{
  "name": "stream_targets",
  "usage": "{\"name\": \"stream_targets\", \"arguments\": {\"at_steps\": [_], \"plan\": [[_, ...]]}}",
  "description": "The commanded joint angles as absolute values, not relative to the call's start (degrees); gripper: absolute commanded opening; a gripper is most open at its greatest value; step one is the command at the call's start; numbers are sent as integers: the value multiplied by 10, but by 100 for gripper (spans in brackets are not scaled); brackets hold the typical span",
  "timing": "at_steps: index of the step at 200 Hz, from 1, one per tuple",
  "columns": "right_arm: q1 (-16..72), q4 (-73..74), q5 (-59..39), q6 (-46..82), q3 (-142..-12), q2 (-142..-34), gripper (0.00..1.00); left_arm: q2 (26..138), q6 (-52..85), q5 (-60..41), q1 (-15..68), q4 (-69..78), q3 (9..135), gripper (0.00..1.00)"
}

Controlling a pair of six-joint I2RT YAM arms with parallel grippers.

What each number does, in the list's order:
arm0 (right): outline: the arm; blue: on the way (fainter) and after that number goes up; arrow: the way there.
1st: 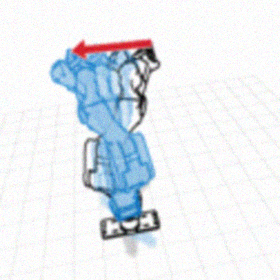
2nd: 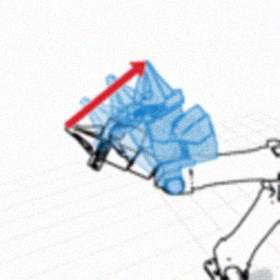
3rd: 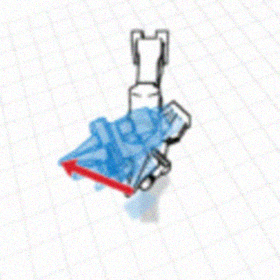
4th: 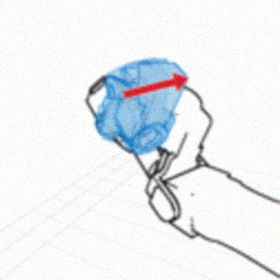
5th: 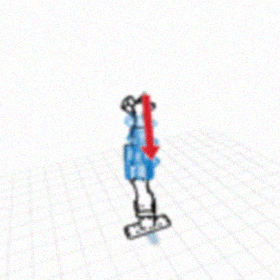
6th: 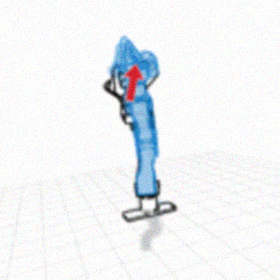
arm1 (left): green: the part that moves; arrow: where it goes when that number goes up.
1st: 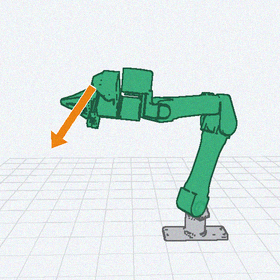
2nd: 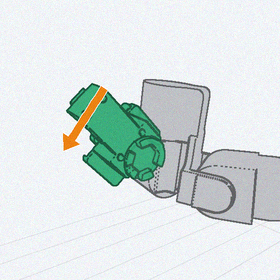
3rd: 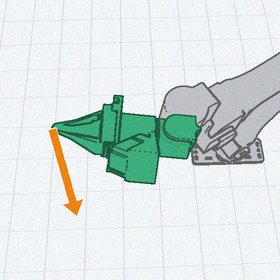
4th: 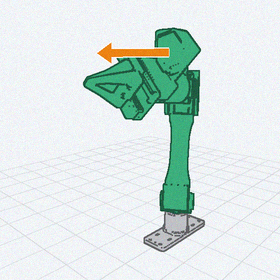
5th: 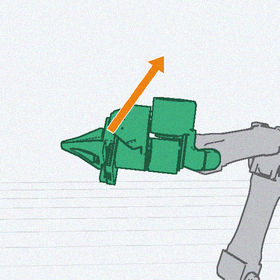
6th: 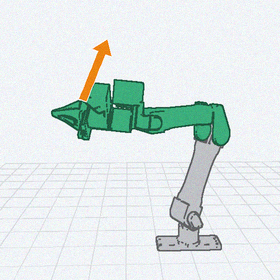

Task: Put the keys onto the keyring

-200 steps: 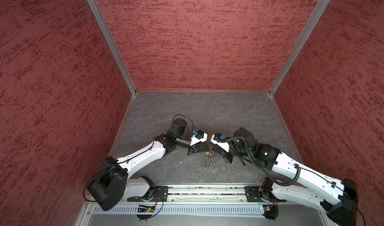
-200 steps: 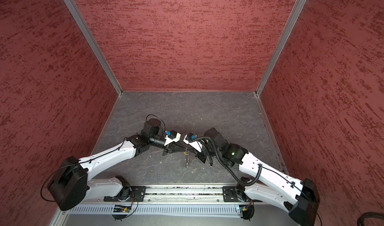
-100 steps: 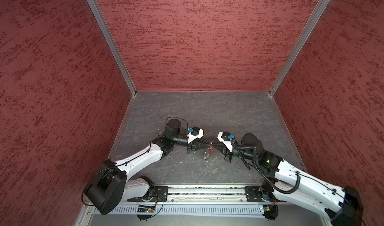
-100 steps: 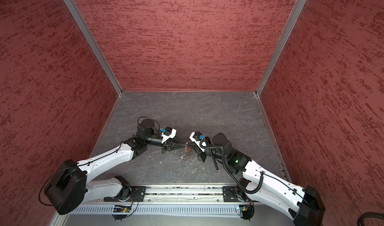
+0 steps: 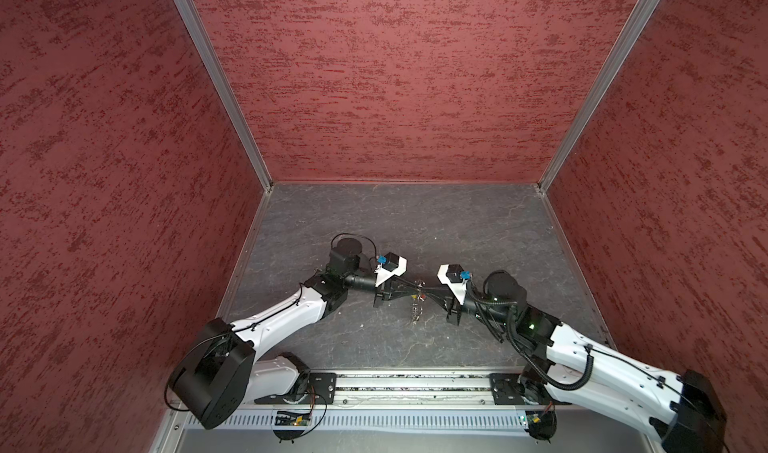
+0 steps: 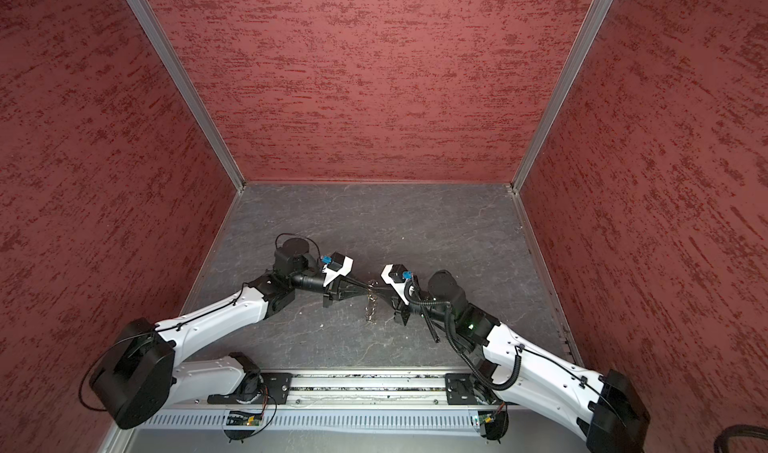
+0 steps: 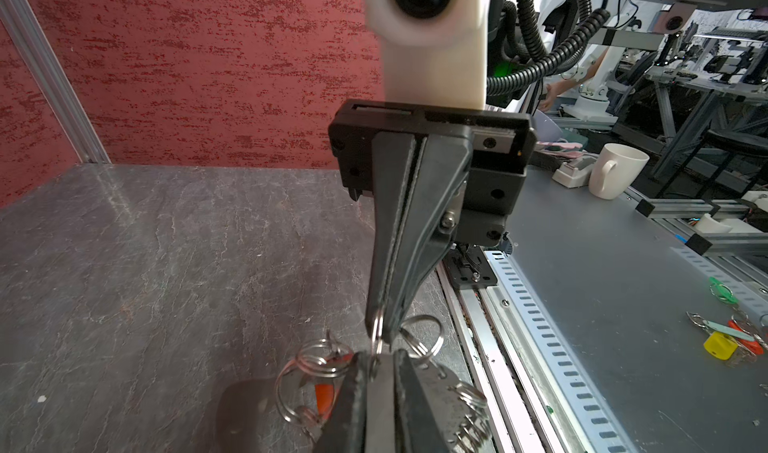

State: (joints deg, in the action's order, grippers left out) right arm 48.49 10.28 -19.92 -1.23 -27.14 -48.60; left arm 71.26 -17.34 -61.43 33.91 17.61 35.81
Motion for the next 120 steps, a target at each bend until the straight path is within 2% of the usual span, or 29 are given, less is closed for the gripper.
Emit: {"name": "stream_targets", "arguments": {"at_steps": [1, 52, 78, 100, 120], "plan": [[482, 147, -214, -9, -269, -487, 0, 719, -171, -618, 337, 164, 373, 8], [483, 95, -199, -30, -283, -488, 0, 713, -185, -604, 341, 144, 379, 0], [483, 42, -191, -40, -309, -493, 0, 709, -207, -582, 346, 112, 386, 0], [483, -57, -173, -66, -355, -501, 15, 703, -254, -550, 351, 41, 403, 0], [483, -149, -164, -96, -398, -514, 19, 705, -280, -538, 352, 2, 415, 0]]}}
